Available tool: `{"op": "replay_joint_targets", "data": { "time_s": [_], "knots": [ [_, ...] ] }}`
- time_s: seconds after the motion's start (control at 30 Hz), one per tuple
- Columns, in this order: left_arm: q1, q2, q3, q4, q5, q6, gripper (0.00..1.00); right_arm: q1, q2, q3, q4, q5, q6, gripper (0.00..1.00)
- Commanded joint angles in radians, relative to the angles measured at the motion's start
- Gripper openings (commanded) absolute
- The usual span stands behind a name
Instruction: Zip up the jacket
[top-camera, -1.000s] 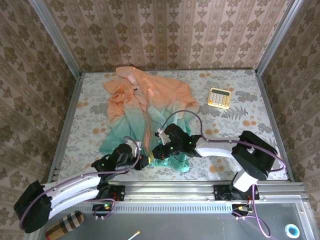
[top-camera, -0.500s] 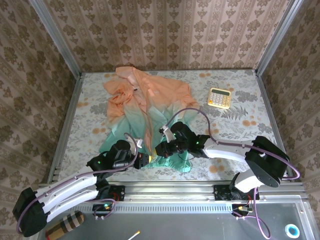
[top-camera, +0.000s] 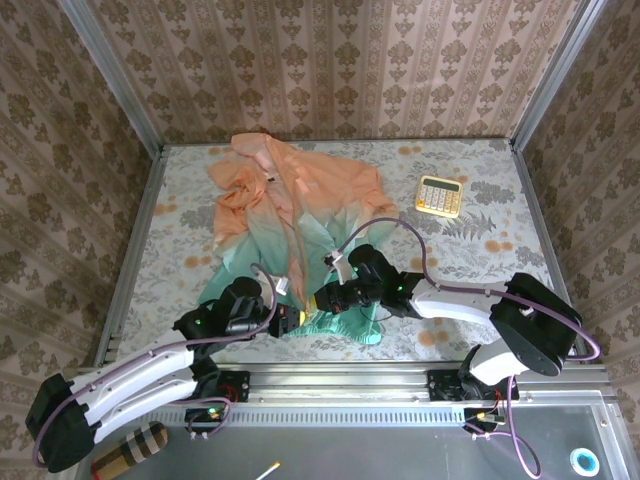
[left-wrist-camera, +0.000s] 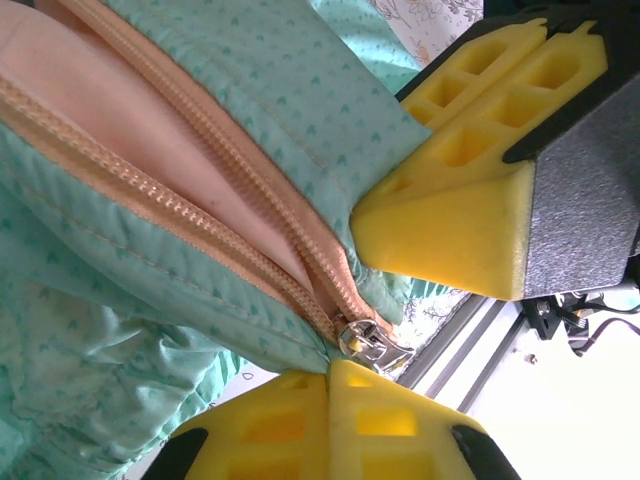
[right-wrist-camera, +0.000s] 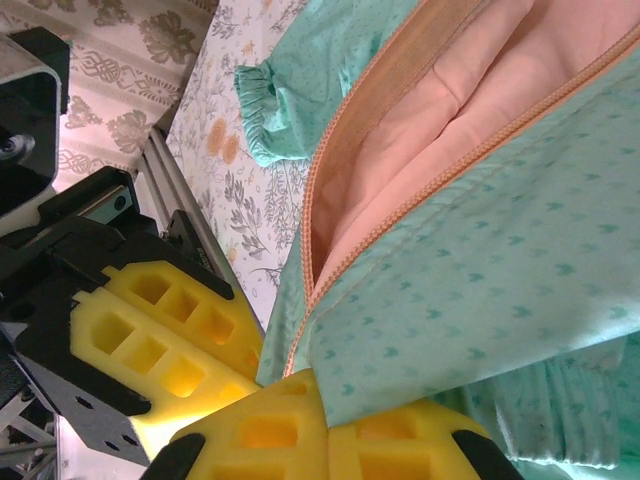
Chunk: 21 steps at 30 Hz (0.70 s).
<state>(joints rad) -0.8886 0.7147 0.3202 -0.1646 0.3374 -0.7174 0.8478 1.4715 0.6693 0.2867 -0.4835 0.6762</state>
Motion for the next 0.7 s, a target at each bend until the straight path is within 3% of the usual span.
{"op": "replay_joint_targets", "data": {
  "time_s": [0.0,0.07,0.27,0.4,0.67],
  "knots": [
    [-0.004,-0.008,0.048,-0.045,0.062,0.042,0.00,-0.013,-0.028,-0.003,0.109,0.008,0.005,0.00],
    [0.001,-0.025,0.052,-0.056,0.050,0.044,0.00,-0.015,-0.029,-0.012,0.126,0.005,0.008,0.00],
    [0.050,-0.126,0.043,-0.072,0.049,0.015,0.33,-0.019,-0.045,-0.044,0.167,0.009,0.020,0.00],
    [0.081,-0.211,0.035,-0.100,0.025,-0.023,0.49,-0.019,-0.054,-0.058,0.176,0.017,0.023,0.00],
    [0.074,-0.341,-0.066,-0.018,-0.069,-0.225,0.54,-0.019,-0.045,-0.072,0.218,0.025,0.051,0.00]
  ]
}}
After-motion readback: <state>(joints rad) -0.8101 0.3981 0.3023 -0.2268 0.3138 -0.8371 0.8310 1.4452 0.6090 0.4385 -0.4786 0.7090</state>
